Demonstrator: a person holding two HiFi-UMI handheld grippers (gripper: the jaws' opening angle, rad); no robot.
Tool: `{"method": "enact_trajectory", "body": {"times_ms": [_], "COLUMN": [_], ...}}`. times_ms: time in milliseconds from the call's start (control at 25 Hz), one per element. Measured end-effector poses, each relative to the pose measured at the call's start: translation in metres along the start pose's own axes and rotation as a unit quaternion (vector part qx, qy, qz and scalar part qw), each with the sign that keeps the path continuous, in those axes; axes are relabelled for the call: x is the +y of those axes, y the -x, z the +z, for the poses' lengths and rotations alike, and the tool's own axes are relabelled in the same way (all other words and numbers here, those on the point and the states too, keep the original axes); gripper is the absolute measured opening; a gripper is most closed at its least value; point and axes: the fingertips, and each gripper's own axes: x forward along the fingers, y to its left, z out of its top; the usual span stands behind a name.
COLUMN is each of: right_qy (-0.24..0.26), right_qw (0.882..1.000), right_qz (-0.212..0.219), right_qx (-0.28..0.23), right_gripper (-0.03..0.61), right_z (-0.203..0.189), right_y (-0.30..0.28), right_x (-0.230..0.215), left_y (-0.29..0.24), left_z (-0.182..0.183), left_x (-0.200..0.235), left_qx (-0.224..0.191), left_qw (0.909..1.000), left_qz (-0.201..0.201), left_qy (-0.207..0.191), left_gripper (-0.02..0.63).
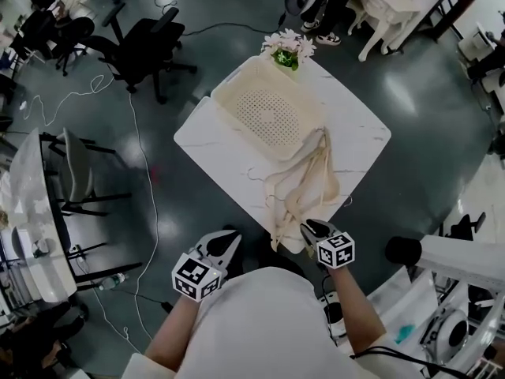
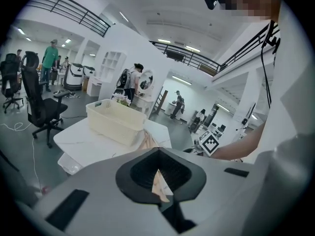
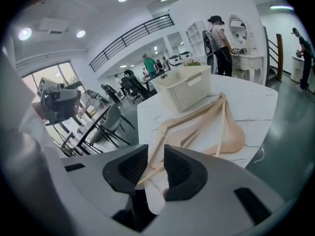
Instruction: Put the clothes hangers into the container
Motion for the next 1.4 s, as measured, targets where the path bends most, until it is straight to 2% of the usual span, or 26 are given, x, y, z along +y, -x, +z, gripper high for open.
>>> {"method": "enact_trajectory", "body": {"times_ms": [440,800,1000,1160,1400], "right_qy": [0.011,0.035,0.055,0.070,0.055], "right_qw": [0.995,0.985,0.979,0.975,0.981], "right_qz": [-0.012,-0.046,-0.074,-0.109,-0.083], "right_qx": [0.095,0.163,0.180,0.181,0.166], "right_gripper": [0.126,0.147,0.150,0.109,0.098], "right_z": [-0.041,-0.074,-0.084,-0.086,-0.078], "right_y": [-0.045,-0.072,-0.084,-0.085,-0.079], "right_x": [-0.033,-0.052,-0.056,-0.062,-0.056], "left_y": [-0.010,-0.006,-0.003,-0.001,-0.004], "left_z": [-0.014,-0.024,-0.032,-0.035,-0.035], "left_x": [-0.002,-0.003,0.001,0.002,0.002], "left_qx": [0.017,0.028,0.032,0.032,0.032], "left_qw": [0.9996,0.9985,0.9975,0.9968,0.9969], "left_qz": [0.018,0.035,0.048,0.054,0.052], "left_qy": [0.013,0.031,0.041,0.049,0.050], "left_gripper": [0.008,0.008,0.008,0.008,0.008]}}
